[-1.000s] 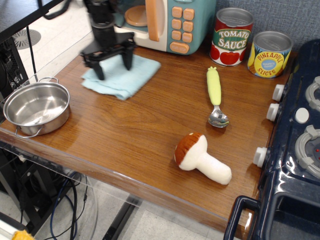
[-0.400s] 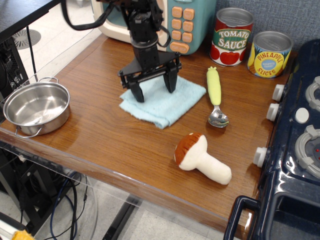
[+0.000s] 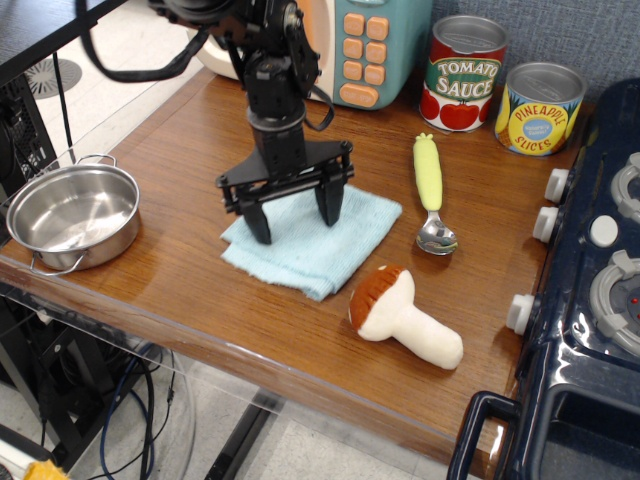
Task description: Place the blue cloth near the corner of the table.
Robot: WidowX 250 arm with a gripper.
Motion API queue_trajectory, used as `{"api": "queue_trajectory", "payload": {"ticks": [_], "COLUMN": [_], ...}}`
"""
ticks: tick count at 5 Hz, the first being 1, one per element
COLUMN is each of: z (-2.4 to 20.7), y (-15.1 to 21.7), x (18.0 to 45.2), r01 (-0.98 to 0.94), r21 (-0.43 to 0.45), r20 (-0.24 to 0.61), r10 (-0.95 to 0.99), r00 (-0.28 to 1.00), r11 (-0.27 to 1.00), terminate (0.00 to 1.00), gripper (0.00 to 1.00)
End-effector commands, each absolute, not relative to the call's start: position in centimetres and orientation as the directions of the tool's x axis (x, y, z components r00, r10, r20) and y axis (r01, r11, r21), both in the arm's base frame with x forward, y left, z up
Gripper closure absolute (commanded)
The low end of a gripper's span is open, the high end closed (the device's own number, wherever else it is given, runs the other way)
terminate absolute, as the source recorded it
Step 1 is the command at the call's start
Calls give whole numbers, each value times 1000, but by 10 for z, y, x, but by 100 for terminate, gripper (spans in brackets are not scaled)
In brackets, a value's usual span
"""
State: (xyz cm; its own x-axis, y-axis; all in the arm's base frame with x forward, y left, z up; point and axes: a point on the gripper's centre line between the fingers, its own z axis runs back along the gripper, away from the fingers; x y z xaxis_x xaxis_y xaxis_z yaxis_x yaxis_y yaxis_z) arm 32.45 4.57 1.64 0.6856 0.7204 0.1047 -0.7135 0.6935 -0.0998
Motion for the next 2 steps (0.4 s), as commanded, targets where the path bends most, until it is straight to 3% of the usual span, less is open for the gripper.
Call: {"api": "queue_trajectory", "payload": {"ticks": [1,2], "z": [34,32], "y": [47,50], "x": [291,271], "r01": [-693,-704], "r21": [-77,-51], "r20": [191,187], "r10": [693,700], "r00": [695,690], "r11": [717,708], "terminate": [0,0], "gripper": [0,0]}}
